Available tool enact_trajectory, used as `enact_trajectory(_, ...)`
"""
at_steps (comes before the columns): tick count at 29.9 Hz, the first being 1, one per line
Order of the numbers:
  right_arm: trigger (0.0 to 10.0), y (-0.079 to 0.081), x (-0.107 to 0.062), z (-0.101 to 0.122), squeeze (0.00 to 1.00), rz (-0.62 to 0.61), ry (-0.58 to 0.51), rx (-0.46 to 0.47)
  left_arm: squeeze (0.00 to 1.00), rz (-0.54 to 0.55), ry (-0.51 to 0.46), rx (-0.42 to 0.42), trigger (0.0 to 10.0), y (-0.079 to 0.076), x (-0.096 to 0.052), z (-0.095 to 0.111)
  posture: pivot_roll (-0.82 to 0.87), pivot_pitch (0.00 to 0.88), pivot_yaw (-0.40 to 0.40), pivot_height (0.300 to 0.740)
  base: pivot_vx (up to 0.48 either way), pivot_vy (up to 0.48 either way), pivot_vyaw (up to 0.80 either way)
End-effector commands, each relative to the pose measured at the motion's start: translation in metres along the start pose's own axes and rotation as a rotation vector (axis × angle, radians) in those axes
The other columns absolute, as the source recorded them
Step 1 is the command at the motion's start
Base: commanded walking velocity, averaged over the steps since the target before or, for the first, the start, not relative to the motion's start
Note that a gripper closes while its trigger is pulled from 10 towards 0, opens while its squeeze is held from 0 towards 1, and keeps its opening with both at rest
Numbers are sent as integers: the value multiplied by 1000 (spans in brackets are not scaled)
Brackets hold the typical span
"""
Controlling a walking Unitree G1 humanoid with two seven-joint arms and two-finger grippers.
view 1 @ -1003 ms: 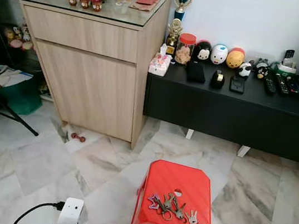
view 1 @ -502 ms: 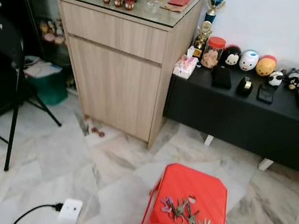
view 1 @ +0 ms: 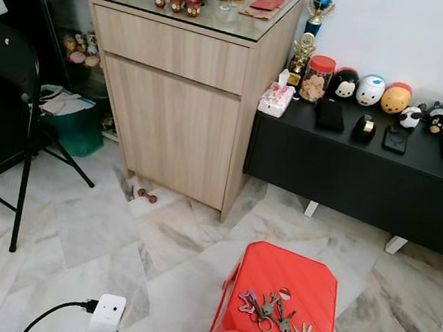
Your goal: Hang keys on a hook
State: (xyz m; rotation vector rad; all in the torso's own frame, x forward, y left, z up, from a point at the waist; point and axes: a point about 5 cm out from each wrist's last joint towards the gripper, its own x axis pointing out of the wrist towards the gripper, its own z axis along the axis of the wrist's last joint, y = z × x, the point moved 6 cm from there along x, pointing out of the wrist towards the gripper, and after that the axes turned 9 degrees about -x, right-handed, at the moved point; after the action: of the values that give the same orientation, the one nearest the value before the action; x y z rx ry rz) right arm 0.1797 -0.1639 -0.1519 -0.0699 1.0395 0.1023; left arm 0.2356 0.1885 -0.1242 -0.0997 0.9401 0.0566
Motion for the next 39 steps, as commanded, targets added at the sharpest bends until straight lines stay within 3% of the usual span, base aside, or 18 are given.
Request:
enact_trajectory(1, 10000, -2, 0, 2, 0, -8, -12, 10, 0, 7, 13, 1, 10000, 3, -1, -4, 45, 0, -30, 740, 0, 0, 0)
enact_trajectory(9, 10000, -1, 0, 4, 0, 0, -14, -32, 0, 10, 6, -2, 10000, 3, -1, -4, 46, 0, -31, 740, 0, 0, 0)
enact_trajectory(17, 10000, -2, 0, 2, 0, -6, -9, 7, 0, 10, 5, -5, 10000, 3, -1, -4, 45, 0, -31, 740, 0, 0, 0)
enact_trajectory(33, 10000, -2, 0, 5, 0, 5, -12, -35, 0, 10, 2, -9, 10000, 3, -1, -3, 45, 0, -32, 740, 289, 0, 0)
enact_trajectory(39, 10000, -3, 0, 4, 0, 5, -10, -16, 0, 12, 5, 0, 10000, 3, -1, -4, 44, 0, -34, 740, 0, 0, 0)
